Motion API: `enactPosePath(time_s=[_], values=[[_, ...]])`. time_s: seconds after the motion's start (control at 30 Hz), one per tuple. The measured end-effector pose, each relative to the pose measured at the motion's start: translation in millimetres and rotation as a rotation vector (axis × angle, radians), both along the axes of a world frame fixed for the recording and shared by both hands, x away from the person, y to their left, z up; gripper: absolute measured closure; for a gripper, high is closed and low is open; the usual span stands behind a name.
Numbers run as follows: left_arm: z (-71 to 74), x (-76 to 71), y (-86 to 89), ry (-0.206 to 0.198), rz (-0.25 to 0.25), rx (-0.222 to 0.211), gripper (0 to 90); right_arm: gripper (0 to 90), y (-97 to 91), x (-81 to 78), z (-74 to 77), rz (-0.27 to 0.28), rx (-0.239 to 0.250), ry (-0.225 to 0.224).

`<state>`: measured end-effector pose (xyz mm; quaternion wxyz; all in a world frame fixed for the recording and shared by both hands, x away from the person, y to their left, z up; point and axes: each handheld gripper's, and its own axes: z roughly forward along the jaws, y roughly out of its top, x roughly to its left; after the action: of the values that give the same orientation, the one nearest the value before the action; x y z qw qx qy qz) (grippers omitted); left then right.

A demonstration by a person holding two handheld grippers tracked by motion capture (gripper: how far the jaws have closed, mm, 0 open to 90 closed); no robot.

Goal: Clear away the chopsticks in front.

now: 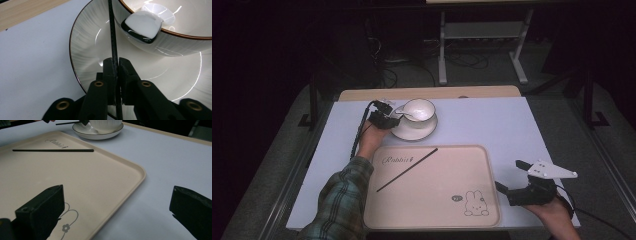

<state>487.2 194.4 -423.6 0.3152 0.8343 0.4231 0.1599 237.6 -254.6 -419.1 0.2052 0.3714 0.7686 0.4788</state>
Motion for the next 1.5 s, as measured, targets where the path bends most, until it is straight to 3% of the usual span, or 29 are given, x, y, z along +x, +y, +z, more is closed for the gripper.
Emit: enactPosePath(time_s=[0.13,0.3,0.6,0.97,1.3,1.5], values=[[1.2,0.4,2.1,-0.002,0.019,-0.004,84.8,0.0,0.0,-0.2,0.2,0.0,0.001,-0.001],[9.6,-1.7,12.4,-0.004,0.038,-0.039,84.9,0.0,0.0,0.0,0.0,-0.001,0.001,0.0],[22.6,-19.4,41.6,0.0,0.07,-0.064,84.9,0.0,-0.4,-0.3,0.1,0.001,0.003,-0.002],[25.4,-69.6,79.0,0.015,0.087,-0.102,84.9,0.0,-0.5,-0.9,-0.1,-0.002,0.005,0.001],[19.4,-112.0,90.6,0.027,0.071,-0.093,84.9,0.0,0.6,-1.6,0.1,-0.001,0.0,0.001],[18.8,-139.3,89.9,0.039,0.031,-0.098,84.9,0.0,-0.2,-1.9,-0.2,-0.006,-0.002,0.001]])
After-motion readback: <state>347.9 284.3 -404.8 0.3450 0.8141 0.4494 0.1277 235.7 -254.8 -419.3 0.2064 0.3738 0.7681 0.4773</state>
